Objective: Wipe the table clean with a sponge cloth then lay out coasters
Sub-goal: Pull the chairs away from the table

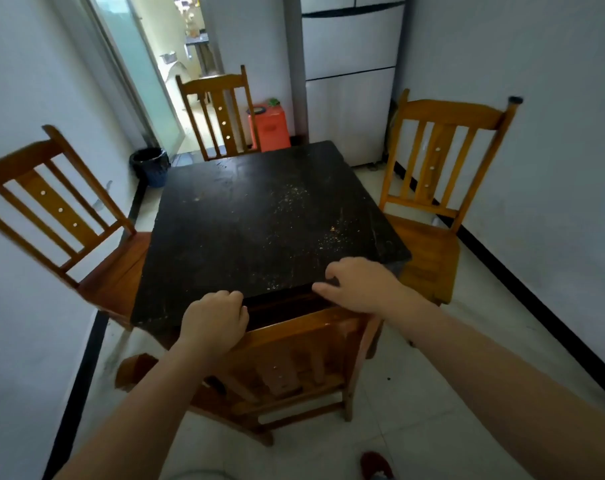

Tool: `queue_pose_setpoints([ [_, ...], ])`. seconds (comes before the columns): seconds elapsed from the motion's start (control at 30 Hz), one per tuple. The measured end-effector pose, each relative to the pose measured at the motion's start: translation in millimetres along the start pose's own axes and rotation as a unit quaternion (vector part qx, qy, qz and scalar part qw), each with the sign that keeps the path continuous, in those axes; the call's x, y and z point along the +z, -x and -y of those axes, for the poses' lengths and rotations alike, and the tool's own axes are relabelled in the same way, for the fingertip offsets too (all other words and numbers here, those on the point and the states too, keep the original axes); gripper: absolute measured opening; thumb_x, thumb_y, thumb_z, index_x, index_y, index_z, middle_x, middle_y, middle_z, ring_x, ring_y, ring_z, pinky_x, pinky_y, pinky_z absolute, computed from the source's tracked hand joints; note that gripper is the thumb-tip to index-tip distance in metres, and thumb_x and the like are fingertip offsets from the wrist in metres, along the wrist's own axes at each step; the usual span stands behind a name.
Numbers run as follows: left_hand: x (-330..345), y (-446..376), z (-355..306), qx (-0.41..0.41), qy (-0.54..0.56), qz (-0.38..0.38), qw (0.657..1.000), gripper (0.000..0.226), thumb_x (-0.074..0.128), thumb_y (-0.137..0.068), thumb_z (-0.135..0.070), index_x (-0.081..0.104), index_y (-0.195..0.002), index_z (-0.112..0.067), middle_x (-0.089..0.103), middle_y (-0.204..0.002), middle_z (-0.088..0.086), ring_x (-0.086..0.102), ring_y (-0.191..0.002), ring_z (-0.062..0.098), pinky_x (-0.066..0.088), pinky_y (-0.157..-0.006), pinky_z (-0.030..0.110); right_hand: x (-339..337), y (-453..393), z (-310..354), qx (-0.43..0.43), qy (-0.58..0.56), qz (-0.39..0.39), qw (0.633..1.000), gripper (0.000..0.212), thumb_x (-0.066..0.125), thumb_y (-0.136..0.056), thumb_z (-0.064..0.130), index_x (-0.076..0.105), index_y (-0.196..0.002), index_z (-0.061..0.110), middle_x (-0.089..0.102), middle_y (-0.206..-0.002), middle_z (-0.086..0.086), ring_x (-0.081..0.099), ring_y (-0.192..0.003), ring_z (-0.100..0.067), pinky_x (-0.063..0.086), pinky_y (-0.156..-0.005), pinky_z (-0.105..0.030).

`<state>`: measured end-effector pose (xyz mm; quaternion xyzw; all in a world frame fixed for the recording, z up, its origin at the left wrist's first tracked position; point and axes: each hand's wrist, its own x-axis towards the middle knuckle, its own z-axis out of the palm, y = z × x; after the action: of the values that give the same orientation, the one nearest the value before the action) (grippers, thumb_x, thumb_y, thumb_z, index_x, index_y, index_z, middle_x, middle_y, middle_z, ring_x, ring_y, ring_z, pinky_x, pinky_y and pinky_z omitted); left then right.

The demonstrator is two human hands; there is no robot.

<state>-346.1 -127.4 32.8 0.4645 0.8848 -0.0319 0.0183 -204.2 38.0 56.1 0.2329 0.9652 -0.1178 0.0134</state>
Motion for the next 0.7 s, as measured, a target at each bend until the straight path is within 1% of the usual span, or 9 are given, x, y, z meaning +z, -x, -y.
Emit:
queue_pose_setpoints([
  [0.07, -13, -19, -25, 0.003, -0.021, -0.033, 0.999, 0.021, 0.038, -0.095, -0.032, 0.053, -0.102, -0.017, 0.052, -0.088, -0.003, 0.051, -0.079, 0.01, 0.044, -0.07, 0.022, -23, -1, -26, 0.051, -0.008, -0.024, 0.998, 0.039, 0.042, -0.091, 0.045, 0.056, -0.106, 0.012, 0.058, -0.098, -0.006, 0.055, -0.086, -0.016, 0.046, -0.074, -0.029],
  [0.13, -26, -45, -57, 0.019, -0.034, -0.055, 0.998, 0.023, 0.04, -0.094, -0.03, 0.052, -0.106, -0.016, 0.055, -0.096, 0.001, 0.051, -0.082, 0.012, 0.045, -0.072, 0.024, -45, 2, -65, 0.092, -0.024, -0.052, 0.994, 0.033, 0.046, -0.091, 0.04, 0.056, -0.107, 0.012, 0.059, -0.101, -0.006, 0.056, -0.089, -0.018, 0.046, -0.075, -0.029],
  [0.23, -50, -86, -110, 0.041, -0.046, -0.068, 0.996, 0.027, 0.04, -0.093, -0.028, 0.051, -0.112, -0.013, 0.056, -0.109, 0.006, 0.054, -0.1, 0.02, 0.045, -0.081, 0.031, -75, 3, -127, 0.141, -0.063, -0.084, 0.984, 0.028, 0.046, -0.091, 0.035, 0.058, -0.103, 0.012, 0.062, -0.103, -0.008, 0.057, -0.093, -0.021, 0.047, -0.078, -0.032],
  [0.3, -68, -117, -155, 0.059, -0.045, -0.084, 0.994, 0.028, 0.04, -0.093, -0.027, 0.051, -0.113, -0.012, 0.056, -0.113, 0.007, 0.052, -0.106, 0.023, 0.044, -0.086, 0.034, -95, 7, -176, 0.158, -0.06, -0.106, 0.98, 0.029, 0.045, -0.092, 0.033, 0.058, -0.103, 0.009, 0.062, -0.106, -0.01, 0.056, -0.095, -0.023, 0.045, -0.078, -0.032],
  [0.4, -90, -164, -224, 0.076, -0.029, -0.11, 0.991, 0.028, 0.041, -0.092, -0.027, 0.052, -0.112, -0.011, 0.056, -0.111, 0.008, 0.051, -0.105, 0.024, 0.042, -0.086, 0.035, -128, 13, -244, 0.144, -0.067, -0.127, 0.979, 0.028, 0.046, -0.092, 0.027, 0.059, -0.106, 0.007, 0.061, -0.111, -0.011, 0.056, -0.099, -0.023, 0.042, -0.079, -0.029],
  [0.5, -106, -209, -292, 0.059, -0.004, -0.123, 0.991, 0.025, 0.042, -0.091, -0.025, 0.054, -0.108, -0.012, 0.056, -0.109, 0.007, 0.052, -0.103, 0.023, 0.041, -0.087, 0.035, -155, 13, -309, 0.132, -0.051, -0.133, 0.981, 0.029, 0.044, -0.093, 0.024, 0.058, -0.112, 0.007, 0.059, -0.117, -0.011, 0.054, -0.105, -0.024, 0.043, -0.086, -0.032],
  [0.57, -114, -237, -331, 0.043, 0.028, -0.115, 0.992, 0.017, 0.043, -0.09, -0.023, 0.054, -0.099, -0.014, 0.055, -0.105, 0.007, 0.051, -0.097, 0.02, 0.041, -0.086, 0.035, -169, 7, -350, 0.145, -0.043, -0.143, 0.978, 0.029, 0.044, -0.092, 0.024, 0.058, -0.111, 0.007, 0.059, -0.117, -0.01, 0.054, -0.105, -0.024, 0.044, -0.088, -0.034],
  [0.63, -119, -264, -368, 0.032, 0.061, -0.108, 0.992, 0.009, 0.045, -0.089, -0.023, 0.051, -0.088, -0.016, 0.055, -0.102, 0.006, 0.048, -0.089, 0.017, 0.039, -0.08, 0.031, -182, -2, -393, 0.159, -0.037, -0.156, 0.974, 0.029, 0.043, -0.092, 0.024, 0.058, -0.11, 0.007, 0.059, -0.117, -0.011, 0.055, -0.105, -0.025, 0.044, -0.087, -0.034],
  [0.7, -120, -291, -403, 0.033, 0.064, -0.104, 0.992, 0.012, 0.045, -0.09, -0.024, 0.053, -0.093, -0.016, 0.056, -0.104, 0.006, 0.049, -0.092, 0.018, 0.037, -0.078, 0.029, -193, -15, -435, 0.181, -0.029, -0.158, 0.97, 0.03, 0.043, -0.093, 0.025, 0.056, -0.113, 0.007, 0.058, -0.118, -0.012, 0.054, -0.107, -0.025, 0.044, -0.088, -0.034],
])
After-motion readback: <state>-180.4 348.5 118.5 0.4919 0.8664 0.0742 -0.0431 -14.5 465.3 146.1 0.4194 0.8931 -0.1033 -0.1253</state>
